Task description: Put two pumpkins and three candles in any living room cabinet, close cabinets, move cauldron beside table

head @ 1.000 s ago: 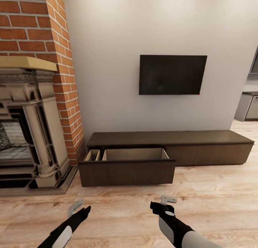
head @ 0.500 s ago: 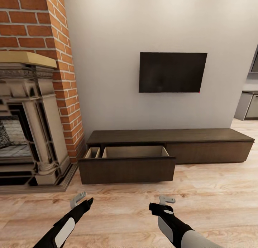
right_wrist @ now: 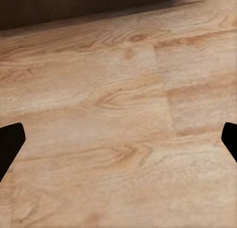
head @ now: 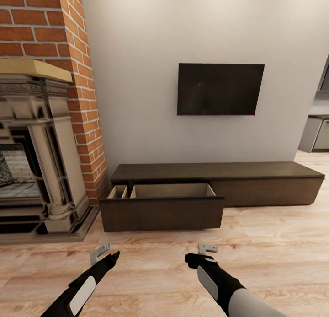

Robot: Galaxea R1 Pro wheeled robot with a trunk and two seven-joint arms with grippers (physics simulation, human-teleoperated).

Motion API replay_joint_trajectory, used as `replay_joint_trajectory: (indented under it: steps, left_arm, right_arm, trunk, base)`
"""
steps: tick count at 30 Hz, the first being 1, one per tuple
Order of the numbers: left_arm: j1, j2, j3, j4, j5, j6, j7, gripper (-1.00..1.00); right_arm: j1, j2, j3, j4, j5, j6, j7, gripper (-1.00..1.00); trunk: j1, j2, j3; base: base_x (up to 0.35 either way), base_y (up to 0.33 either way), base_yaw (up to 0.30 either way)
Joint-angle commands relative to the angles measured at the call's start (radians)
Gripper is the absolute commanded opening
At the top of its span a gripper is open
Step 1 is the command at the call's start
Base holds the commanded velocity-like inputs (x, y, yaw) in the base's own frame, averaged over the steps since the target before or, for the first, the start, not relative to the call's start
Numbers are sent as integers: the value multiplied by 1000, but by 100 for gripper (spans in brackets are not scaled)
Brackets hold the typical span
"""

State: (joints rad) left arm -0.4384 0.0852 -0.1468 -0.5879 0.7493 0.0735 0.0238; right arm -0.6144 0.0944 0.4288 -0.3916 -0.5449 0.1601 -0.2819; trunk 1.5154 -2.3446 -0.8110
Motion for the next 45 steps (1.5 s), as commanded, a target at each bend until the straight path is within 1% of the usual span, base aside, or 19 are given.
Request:
replay_joint_trajectory:
  steps: [1, 5, 8, 11, 22, 28, 37, 45]
  left_arm:
    - [-1, 2, -5, -5, 8, 4, 2, 100]
    - [-1, 2, -5, -12, 8, 30, 3, 100]
    - [-5, 6, -5, -13, 7, 39, 3, 100]
    - [-10, 8, -5, -13, 6, 41, 3, 100]
    - [-14, 8, -5, -12, 7, 42, 2, 100]
    - [-14, 8, -5, -13, 7, 57, 2, 100]
    - [-15, 8, -5, -13, 7, 60, 1, 100]
    - [-18, 7, -5, -13, 8, 65, -2, 100]
  right_arm:
    - [-1, -1, 8, -9, -6, 5, -9, 100]
    - [-2, -1, 5, -68, -5, -1, -9, 100]
    - [-2, -1, 10, -79, 3, -52, -9, 100]
    - [-2, -1, 10, -80, 3, -70, -4, 100]
    - [-2, 1, 10, -84, 3, -73, -2, 100]
    - [-2, 0, 10, -84, 3, -71, -1, 100]
    - [-2, -1, 8, -81, -2, -78, -1, 100]
    - [-2, -1, 6, -81, -9, -78, 0, 100]
  trunk:
    - [4, -8, -4]
    - [19, -36, -17]
    - [31, -57, -26]
    - [42, -78, -36]
    - [84, -155, -70]
    - [87, -157, -93]
    - [91, -159, -128]
    - [91, -159, -128]
  base:
    - [0, 0, 0]
    - [0, 0, 0]
    - [0, 0, 0]
    - [0, 0, 0]
    - [0, 0, 0]
    - [0, 0, 0]
    - [0, 0, 0]
    - [0, 0, 0]
